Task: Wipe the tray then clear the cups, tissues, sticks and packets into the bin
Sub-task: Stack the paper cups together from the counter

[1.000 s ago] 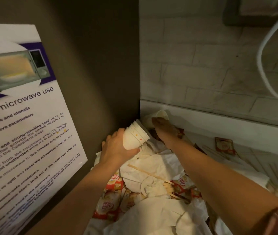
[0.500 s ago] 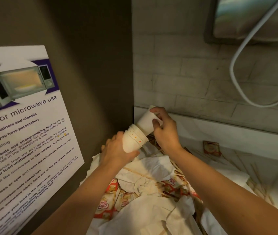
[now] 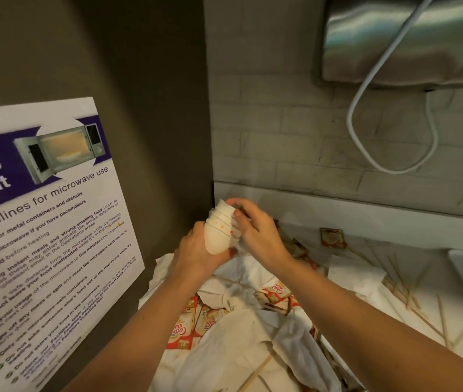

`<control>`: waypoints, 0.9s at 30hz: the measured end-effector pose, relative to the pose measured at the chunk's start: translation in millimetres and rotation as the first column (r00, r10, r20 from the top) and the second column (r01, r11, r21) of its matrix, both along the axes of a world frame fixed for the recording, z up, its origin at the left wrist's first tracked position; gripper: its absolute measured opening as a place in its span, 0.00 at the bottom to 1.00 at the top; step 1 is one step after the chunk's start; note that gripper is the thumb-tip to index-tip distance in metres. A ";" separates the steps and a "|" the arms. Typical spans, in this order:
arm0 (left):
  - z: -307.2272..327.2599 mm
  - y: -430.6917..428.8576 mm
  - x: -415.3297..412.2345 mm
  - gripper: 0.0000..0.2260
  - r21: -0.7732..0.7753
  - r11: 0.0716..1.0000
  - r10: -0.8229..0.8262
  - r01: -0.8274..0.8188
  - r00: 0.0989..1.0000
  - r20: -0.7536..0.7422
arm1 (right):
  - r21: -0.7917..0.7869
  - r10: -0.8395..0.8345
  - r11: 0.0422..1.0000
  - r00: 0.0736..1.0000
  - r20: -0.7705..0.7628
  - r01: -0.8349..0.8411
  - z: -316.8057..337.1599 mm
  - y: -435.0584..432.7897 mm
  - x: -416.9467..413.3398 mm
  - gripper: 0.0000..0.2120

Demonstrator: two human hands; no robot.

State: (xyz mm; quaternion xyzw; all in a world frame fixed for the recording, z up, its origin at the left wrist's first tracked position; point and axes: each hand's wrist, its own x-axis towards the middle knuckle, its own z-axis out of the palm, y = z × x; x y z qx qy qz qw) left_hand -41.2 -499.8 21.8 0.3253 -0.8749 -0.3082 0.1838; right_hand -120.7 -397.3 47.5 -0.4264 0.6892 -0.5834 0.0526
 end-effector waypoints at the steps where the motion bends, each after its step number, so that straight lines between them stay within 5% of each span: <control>1: 1.6 1.9 1.7 0.34 0.017 1.000 -0.005 0.005 1.000 0.001 | 0.010 0.017 1.000 1.000 -0.006 -0.017 0.8 2.1 4.2 0.13; 10: 1.2 17.9 23.7 0.37 0.110 0.987 -0.110 0.117 0.992 -0.063 | 0.171 -0.008 0.985 0.998 -0.068 0.019 3.8 26.2 36.0 0.16; 14: 6.2 32.3 33.7 0.41 0.169 0.959 -0.208 0.229 0.969 -0.132 | 0.191 -0.074 0.978 0.996 -0.046 0.081 2.6 40.6 52.0 0.25; 19: 14.5 52.3 43.0 0.42 0.212 0.920 -0.283 0.330 0.933 -0.224 | 0.211 -0.191 0.967 0.955 0.225 0.144 -5.7 64.6 61.5 0.42; 27: 17.6 96.4 47.5 0.45 0.278 0.784 -0.489 0.555 0.828 -0.275 | 0.245 -0.242 0.956 0.908 0.341 0.163 8.4 133.7 77.7 0.35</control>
